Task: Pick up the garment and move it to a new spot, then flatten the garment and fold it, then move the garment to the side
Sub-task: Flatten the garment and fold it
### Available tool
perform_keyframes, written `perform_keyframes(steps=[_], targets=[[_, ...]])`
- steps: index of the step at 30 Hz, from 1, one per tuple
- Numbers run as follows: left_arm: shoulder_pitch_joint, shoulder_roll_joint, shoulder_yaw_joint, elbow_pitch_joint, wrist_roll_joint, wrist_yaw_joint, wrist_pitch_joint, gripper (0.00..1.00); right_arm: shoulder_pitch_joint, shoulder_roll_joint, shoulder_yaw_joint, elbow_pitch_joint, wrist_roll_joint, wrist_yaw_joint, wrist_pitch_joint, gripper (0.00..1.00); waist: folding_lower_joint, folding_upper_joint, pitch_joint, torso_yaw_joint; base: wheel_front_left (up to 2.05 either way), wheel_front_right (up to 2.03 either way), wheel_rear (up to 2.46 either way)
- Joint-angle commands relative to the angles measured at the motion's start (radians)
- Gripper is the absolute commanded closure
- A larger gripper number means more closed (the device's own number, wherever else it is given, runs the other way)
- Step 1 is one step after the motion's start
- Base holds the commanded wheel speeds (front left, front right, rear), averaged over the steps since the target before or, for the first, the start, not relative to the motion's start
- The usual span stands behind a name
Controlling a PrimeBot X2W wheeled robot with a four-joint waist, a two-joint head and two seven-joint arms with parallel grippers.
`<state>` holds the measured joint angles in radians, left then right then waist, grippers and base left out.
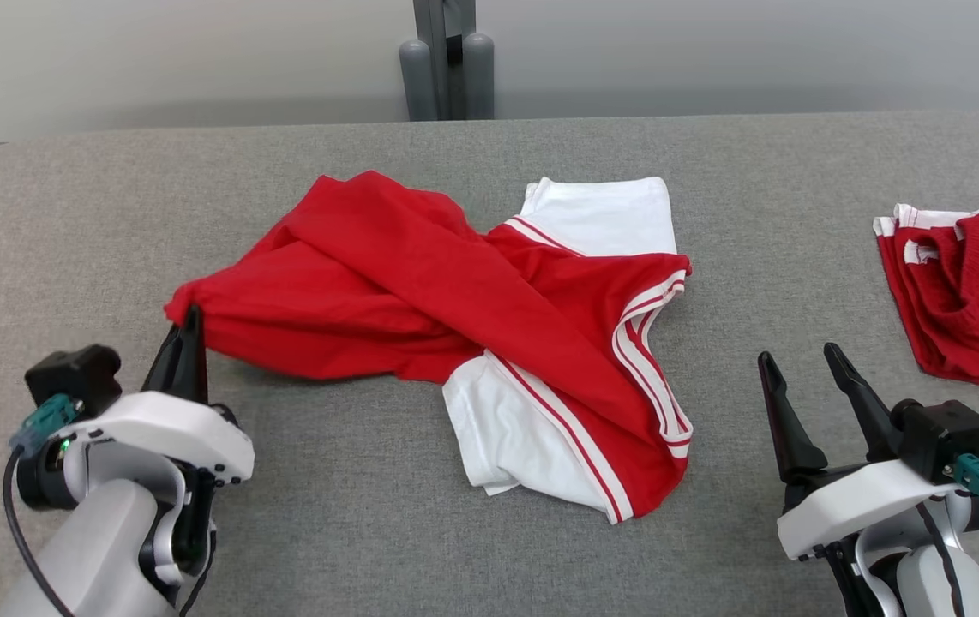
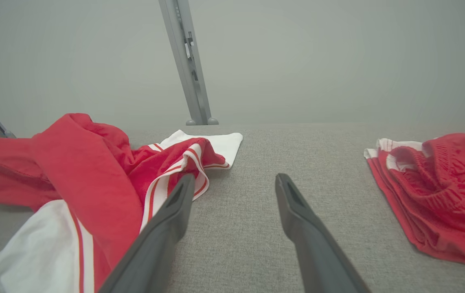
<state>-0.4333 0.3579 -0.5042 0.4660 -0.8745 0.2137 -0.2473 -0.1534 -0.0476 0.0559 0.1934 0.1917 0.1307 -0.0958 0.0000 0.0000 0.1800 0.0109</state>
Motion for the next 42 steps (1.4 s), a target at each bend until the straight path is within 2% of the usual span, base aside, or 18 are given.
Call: perform_keyframes(steps=[1,8,16,17,18,19,20,29,37,42], targets=[[0.024,0.011,0.010,-0.012,-0.007,0.008,-0.005,1.00,0.008,-0.006,0.000,-0.004,-0.003,0.000,0.003,0.00,0.0000,0.0000,0.002,0.001,0.00,0.00,0.00],[0.139,0.022,0.059,-0.051,-0.033,0.029,-0.013,1.00,0.007,-0.006,0.008,-0.006,-0.007,0.000,0.014,0.00,0.0000,0.0000,0.008,0.002,0.00,0.00,0.00],[0.176,-0.006,0.087,0.014,-0.042,0.000,-0.017,1.00,0.019,-0.006,0.043,-0.004,-0.009,0.000,0.042,0.00,0.0000,0.0000,0.012,-0.009,0.00,0.00,0.00],[0.174,-0.011,0.090,0.022,-0.039,-0.004,-0.018,0.87,0.021,-0.006,0.047,-0.005,-0.010,0.000,0.043,0.00,0.0000,0.0000,0.012,-0.011,0.00,0.00,0.00],[0.172,-0.015,0.097,0.029,-0.038,-0.009,-0.018,0.58,0.024,-0.006,0.049,-0.007,-0.012,0.000,0.044,0.00,0.0000,0.0000,0.011,-0.012,0.00,0.00,0.00],[0.169,-0.017,0.109,0.030,-0.028,-0.011,-0.018,0.04,0.027,-0.006,0.052,-0.008,-0.015,0.000,0.048,0.00,0.0000,0.0000,0.011,-0.014,0.00,0.00,0.00],[0.167,-0.019,0.124,0.028,-0.018,-0.014,-0.019,0.00,0.030,-0.006,0.057,-0.010,-0.017,0.000,0.051,0.00,0.0000,0.0000,0.010,-0.015,0.00,0.00,0.00],[0.252,-0.051,0.280,-0.121,0.137,-0.037,-0.019,0.00,0.076,-0.007,0.165,-0.031,-0.032,0.000,0.106,0.00,0.0000,0.0000,-0.013,0.001,0.00,0.00,0.00],[0.330,-0.099,0.302,-0.227,0.219,-0.054,-0.018,0.00,0.063,-0.006,0.144,0.054,-0.108,0.000,0.126,0.00,0.0000,0.0000,-0.033,0.058,0.00,0.00,0.00],[0.359,-0.117,0.289,-0.263,0.246,-0.057,-0.019,0.00,0.026,-0.006,0.114,0.162,-0.085,0.000,0.117,0.00,0.0000,0.0000,-0.036,0.101,0.00,0.00,0.00]])
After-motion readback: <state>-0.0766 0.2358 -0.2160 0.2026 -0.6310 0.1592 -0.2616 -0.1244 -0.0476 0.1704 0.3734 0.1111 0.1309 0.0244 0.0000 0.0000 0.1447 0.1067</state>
